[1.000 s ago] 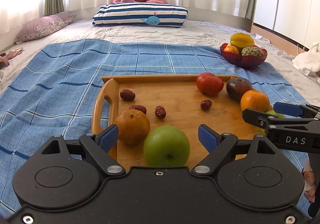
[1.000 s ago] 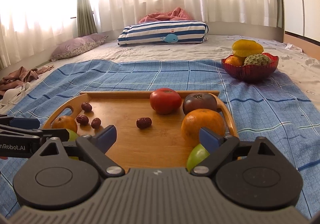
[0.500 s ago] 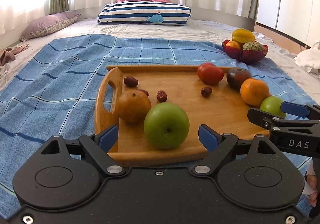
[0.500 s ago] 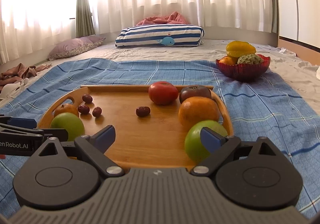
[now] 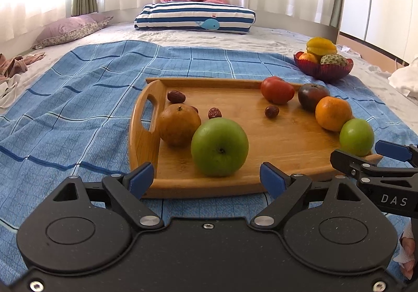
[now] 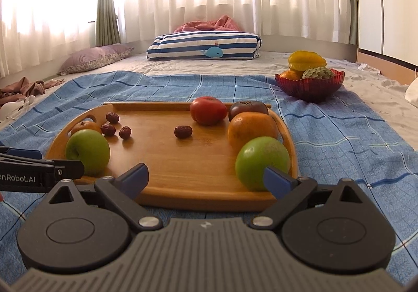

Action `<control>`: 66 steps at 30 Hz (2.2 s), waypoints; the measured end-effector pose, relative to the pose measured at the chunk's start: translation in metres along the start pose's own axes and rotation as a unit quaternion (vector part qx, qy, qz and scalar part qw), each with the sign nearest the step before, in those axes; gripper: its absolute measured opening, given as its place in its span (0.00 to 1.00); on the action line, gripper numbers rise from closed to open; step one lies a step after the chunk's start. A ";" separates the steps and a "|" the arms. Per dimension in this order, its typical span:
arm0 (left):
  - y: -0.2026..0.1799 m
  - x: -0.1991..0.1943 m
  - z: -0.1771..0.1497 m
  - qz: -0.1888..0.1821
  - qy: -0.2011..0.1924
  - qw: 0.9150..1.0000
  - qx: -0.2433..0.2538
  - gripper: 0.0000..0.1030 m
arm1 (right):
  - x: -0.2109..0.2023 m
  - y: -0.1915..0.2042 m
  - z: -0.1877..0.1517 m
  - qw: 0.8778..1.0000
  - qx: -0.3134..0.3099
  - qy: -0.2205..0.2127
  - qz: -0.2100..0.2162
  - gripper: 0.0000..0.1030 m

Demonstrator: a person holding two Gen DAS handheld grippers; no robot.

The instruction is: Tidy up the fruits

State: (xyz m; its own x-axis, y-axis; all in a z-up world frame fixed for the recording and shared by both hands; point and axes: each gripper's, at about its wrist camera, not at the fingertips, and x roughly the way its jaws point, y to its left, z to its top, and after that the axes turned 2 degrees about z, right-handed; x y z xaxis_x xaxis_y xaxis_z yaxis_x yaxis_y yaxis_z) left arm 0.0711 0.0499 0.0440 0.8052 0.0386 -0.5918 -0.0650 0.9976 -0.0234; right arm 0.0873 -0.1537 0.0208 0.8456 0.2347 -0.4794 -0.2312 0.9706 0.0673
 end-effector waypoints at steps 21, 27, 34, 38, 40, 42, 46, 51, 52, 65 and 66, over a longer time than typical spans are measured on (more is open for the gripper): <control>0.001 0.014 -0.026 0.020 0.019 1.000 -0.004 0.88 | -0.001 0.000 -0.022 1.000 -0.008 0.025 -0.009 1.00; 0.001 0.020 -0.032 0.027 0.020 0.999 0.005 0.89 | 0.002 0.000 -0.025 0.999 -0.007 0.034 -0.011 1.00; 0.001 0.026 -0.035 0.030 0.022 0.999 0.007 0.92 | 0.011 0.000 -0.026 0.998 -0.010 0.059 -0.012 1.00; 0.000 0.028 -0.037 0.029 0.024 0.999 0.007 0.95 | 0.016 0.005 -0.029 0.997 -0.021 0.070 -0.019 1.00; -0.001 0.030 -0.037 0.029 0.026 0.999 0.011 0.96 | 0.019 0.006 -0.031 0.997 -0.021 0.073 -0.023 1.00; -0.002 0.031 -0.038 0.030 0.029 0.999 0.014 0.97 | 0.019 0.006 -0.032 0.997 -0.020 0.072 -0.026 1.00; -0.003 0.033 -0.039 0.028 0.031 0.999 0.017 1.00 | 0.020 0.007 -0.033 0.997 -0.024 0.071 -0.029 1.00; -0.002 0.036 -0.040 0.026 0.029 0.999 0.012 1.00 | 0.022 0.004 -0.034 0.997 -0.018 0.072 -0.025 1.00; -0.003 0.036 -0.041 0.028 0.028 0.999 0.013 1.00 | 0.022 0.004 -0.034 0.997 -0.016 0.071 -0.023 1.00; -0.003 0.036 -0.044 0.031 0.020 0.999 0.012 1.00 | 0.021 0.002 -0.036 0.998 -0.011 0.065 -0.021 1.00; -0.002 0.036 -0.044 0.031 0.019 0.999 0.011 1.00 | 0.021 0.002 -0.036 0.998 -0.012 0.064 -0.021 1.00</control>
State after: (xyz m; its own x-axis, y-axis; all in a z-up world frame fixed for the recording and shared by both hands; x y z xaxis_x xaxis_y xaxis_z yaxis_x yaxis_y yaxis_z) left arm 0.0743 0.0465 -0.0125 0.7768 0.0984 -0.6220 -0.1003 0.9944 0.0320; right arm 0.0875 -0.1487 -0.0207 0.7865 0.1828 -0.5900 -0.2085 0.9777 0.0249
